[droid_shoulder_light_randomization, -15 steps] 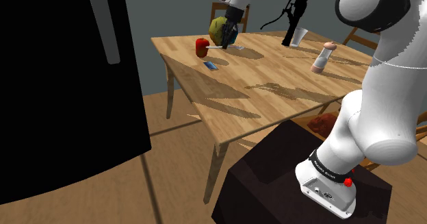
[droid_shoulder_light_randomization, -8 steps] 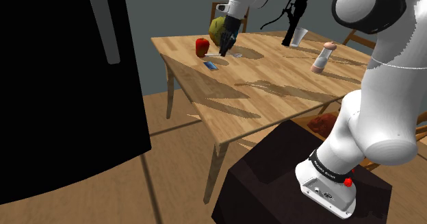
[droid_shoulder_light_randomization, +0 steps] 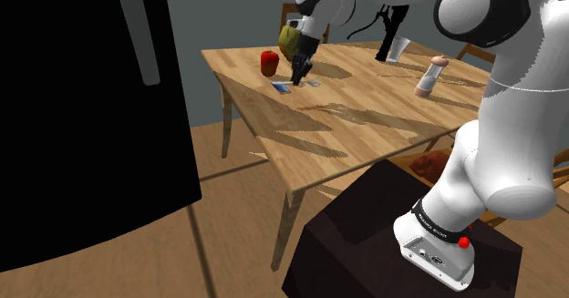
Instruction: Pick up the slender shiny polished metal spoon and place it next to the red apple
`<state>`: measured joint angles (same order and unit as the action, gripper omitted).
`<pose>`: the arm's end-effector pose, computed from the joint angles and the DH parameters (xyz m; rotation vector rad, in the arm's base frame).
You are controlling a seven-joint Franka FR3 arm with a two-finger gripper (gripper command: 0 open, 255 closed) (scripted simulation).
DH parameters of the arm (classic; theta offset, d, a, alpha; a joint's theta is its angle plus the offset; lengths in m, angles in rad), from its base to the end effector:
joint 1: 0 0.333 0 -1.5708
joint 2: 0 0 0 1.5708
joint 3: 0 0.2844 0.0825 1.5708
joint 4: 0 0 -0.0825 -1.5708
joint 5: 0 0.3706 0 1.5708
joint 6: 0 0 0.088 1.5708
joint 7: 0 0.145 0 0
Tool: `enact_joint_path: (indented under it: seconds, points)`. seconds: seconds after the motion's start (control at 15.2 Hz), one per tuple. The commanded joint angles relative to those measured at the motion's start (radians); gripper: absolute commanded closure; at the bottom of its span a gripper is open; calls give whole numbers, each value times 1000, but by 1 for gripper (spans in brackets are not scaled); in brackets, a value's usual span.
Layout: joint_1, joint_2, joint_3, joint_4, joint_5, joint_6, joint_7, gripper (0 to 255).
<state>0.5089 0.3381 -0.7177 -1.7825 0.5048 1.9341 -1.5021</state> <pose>0.5980 -0.0550 0.3389 -2.4783 -1.5322 -0.1853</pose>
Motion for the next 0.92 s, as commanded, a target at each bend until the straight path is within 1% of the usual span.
enact_joint_path:
  seconds: [0.0,0.53,0.86]
  points:
    - [-2,13,5,-11,12,19,-9,255]
    - [-16,65,28,-55,63,96,-56,255]
    - [-16,65,28,-55,63,96,-56,255]
